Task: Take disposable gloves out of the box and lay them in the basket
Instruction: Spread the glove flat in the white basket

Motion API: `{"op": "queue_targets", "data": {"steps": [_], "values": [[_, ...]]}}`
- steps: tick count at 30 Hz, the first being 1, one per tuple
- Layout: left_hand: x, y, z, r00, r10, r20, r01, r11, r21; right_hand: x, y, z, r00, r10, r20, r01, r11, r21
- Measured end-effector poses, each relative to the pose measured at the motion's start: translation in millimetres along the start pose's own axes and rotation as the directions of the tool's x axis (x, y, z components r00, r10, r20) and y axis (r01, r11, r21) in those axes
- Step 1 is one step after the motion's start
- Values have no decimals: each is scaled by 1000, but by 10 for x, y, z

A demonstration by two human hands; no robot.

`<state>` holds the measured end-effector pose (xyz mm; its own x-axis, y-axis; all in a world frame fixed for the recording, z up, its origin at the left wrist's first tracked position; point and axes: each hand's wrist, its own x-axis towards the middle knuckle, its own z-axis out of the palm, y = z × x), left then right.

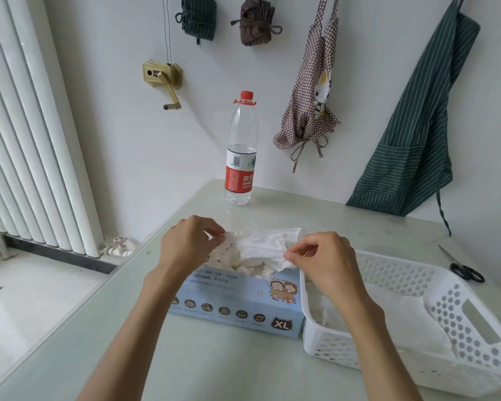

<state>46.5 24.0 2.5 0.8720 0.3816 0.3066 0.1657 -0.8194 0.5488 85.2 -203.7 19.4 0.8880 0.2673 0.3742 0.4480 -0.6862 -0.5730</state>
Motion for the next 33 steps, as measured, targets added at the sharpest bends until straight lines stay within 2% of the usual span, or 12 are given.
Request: {"op": "queue_targets", "data": {"steps": [4, 6, 9, 11, 13, 16, 18, 21, 24, 26, 31, 33], "values": [[9, -14, 55, 996, 85, 25, -81, 990, -118, -23, 9, 65, 998, -13, 68, 6, 995, 96], [-1, 42, 81, 981, 141, 130, -109, 967, -229, -43, 30, 96, 993, -50, 106, 44, 997, 58], [5, 106, 129, 947, 179, 268, -140, 977, -158, -60, 101, 101, 968, -51, 248, 40, 998, 48], [10, 146, 144, 939, 238, 247, -198, 964, -177, -78, 114, 77, 946, -20, 323, -21, 992, 123], [8, 175, 139, 926, 320, 201, -264, 928, -264, -44, 76, 50, 960, -10, 279, -47, 980, 195], [11, 192, 98, 902, 406, 150, -334, 874, -353, 42, 31, 64, 952, -60, 301, 49, 998, 43], [8, 170, 64, 890, 420, 180, -312, 847, -431, 58, 15, 113, 944, -68, 324, 88, 995, -50], [-16, 153, 3, 842, 428, 329, -240, 843, -482, 61, -19, 117, 977, -105, 184, 82, 988, 130], [-28, 118, 8, 836, 330, 438, -258, 942, -216, 108, -32, 2, 990, -83, 115, 31, 918, 395], [-3, 64, 33, 867, 270, 420, -249, 963, -104, 117, -26, -94, 993, -99, 67, 62, 905, 422], [54, -30, 27, 890, 307, 337, -247, 946, -209, 135, 136, -324, 995, -40, -95, 78, 891, 446], [55, -40, 9, 897, 307, 318, -242, 943, -229, 133, 174, -371, 994, -27, -102, 69, 896, 439]]}}
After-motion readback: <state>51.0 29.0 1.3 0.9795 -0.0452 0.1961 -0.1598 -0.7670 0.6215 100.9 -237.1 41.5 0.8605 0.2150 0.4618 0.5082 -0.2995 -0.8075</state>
